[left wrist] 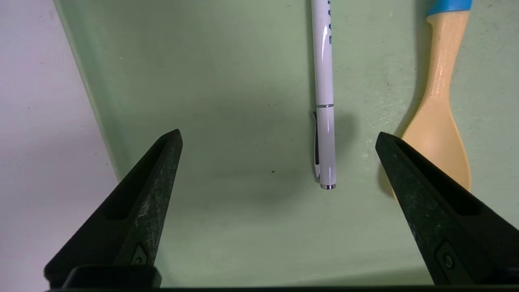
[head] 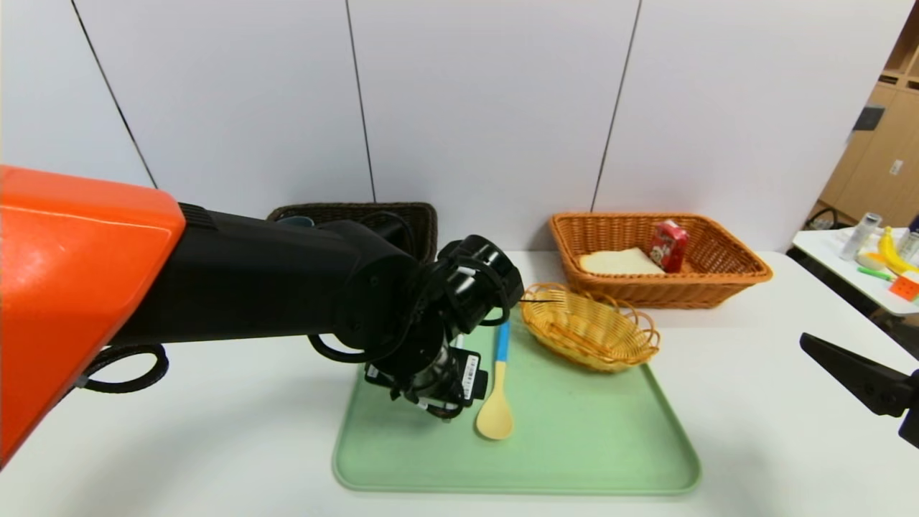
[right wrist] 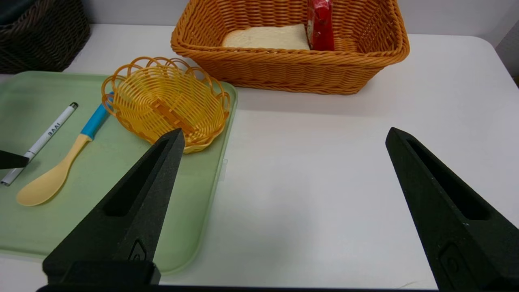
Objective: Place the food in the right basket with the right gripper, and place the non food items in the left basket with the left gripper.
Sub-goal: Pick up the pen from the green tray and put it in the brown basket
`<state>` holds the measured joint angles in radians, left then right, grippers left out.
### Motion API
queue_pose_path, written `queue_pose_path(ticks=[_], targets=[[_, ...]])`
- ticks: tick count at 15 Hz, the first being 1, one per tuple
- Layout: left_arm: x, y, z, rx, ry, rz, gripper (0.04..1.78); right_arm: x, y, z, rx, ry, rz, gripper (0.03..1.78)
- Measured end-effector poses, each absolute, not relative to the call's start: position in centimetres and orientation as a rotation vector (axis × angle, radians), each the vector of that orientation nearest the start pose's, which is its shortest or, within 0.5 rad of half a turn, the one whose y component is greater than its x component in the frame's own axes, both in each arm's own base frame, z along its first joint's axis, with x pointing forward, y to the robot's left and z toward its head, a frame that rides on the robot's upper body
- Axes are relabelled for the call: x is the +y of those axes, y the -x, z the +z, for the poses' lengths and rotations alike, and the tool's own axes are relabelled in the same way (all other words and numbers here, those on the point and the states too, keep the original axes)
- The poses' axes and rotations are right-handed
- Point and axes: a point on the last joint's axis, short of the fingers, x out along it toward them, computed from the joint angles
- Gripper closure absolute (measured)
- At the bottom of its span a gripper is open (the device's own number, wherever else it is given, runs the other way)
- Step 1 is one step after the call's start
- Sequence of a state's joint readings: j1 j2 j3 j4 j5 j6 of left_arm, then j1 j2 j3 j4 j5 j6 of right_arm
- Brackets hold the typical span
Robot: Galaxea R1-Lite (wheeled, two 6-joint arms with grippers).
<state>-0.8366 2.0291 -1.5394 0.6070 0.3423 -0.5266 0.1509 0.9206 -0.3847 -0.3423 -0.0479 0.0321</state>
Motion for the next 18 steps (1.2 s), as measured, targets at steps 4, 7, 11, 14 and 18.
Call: queue_pose_path(ticks=[4,7,11,14,18], targets=[[-27.6,-26.0,16.0,0.949,-0.1,-0.2,0.13,1.5,-10.6,19.4,0.2,-0.013,0.098,0.1],[-28.0,-26.4,15.6,0.95,-0.103,-0.199,0.13,1.5,-10.5,19.2,0.203,-0.013,0.098,0.1],[-28.2,-26.7,14.9,0.956,-0.116,-0.187,0.13,1.5,-10.3,19.0,0.205,-0.013,0.1,0.1],[-28.3,-26.9,14.4,0.955,-0.135,-0.169,0.13,1.5,-10.3,19.1,0.201,-0.014,0.1,0.1],[-28.4,-27.1,14.0,0.96,-0.137,-0.161,0.13,1.5,-10.3,19.1,0.199,-0.013,0.1,0.1]])
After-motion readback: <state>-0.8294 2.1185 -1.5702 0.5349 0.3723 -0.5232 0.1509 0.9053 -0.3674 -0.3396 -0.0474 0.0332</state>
